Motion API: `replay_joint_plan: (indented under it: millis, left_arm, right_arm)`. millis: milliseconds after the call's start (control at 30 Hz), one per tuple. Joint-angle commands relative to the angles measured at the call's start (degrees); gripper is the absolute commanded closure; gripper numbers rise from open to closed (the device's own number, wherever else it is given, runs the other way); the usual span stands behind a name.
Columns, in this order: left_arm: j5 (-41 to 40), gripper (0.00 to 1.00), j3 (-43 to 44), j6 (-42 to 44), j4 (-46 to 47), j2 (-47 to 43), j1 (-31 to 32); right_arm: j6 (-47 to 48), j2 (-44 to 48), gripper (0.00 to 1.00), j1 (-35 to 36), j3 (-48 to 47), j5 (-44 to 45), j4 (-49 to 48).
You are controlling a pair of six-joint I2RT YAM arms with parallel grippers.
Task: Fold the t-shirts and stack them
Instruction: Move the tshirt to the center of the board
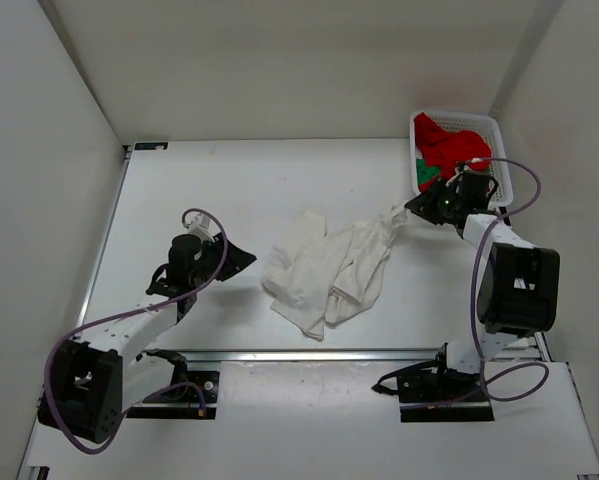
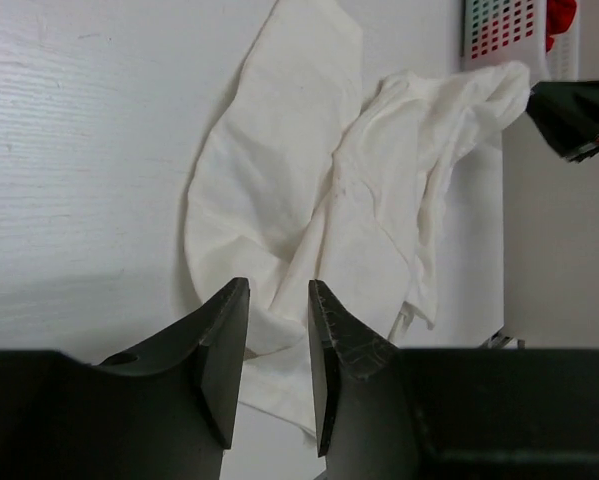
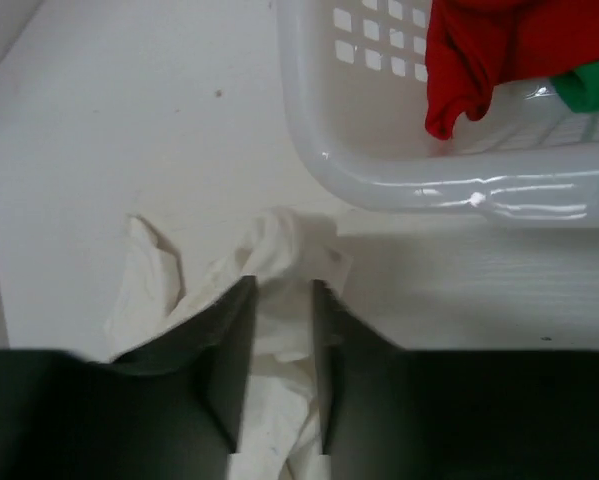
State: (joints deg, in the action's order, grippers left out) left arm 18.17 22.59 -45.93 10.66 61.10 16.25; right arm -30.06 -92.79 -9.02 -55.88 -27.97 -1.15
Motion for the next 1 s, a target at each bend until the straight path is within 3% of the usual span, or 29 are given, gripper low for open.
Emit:
replay_joint_plan:
  millis: [0, 133, 233, 300, 467, 633, 867, 967]
  left_arm:
    - [-3.82, 0.59, 0.61, 3.02, -2.81, 0.77, 3.25]
    - [-15.07, 0.58, 5.00, 10.67, -10.47, 0.69, 14.30]
    - [-20.87, 0.55, 6.32, 13.93, -17.67, 1.30, 22.57]
    - [-22.21, 0.51, 6.24, 14.12, -19.43, 2.26, 26.71]
    - [-20.55, 0.41, 4.66, 13.85, -19.97, 3.85, 26.81]
    - [-21.60, 0.27, 4.22, 13.85, -19.71, 4.02, 27.43]
    - [-15.55, 0.34, 2.73, 11.92, -14.97, 9.38, 26.56]
    - [-15.19, 0.43, 2.99, 11.31, -13.39, 10.53, 27.08]
  right_arm:
    - [0.35, 1.47, 0.68, 3.99, -7.92, 6.06, 0.08]
    - [2.90, 6.29, 0.42, 8.75, -7.59, 20.63, 9.13]
    - [3.09, 12.17, 0.42, 16.99, 0.03, 27.86, 10.64]
    - [2.21, 16.66, 0.53, 19.63, 5.48, 26.48, 9.59]
    - [-0.52, 26.24, 0.71, 28.95, 18.50, 26.91, 11.78]
    - [-4.03, 32.23, 0.54, 33.10, 26.51, 19.73, 10.13]
    - [-9.66, 32.67, 0.53, 34.95, 32.76, 15.05, 4.93]
    - [-11.15, 32.86, 0.54, 33.81, 34.69, 13.03, 2.21]
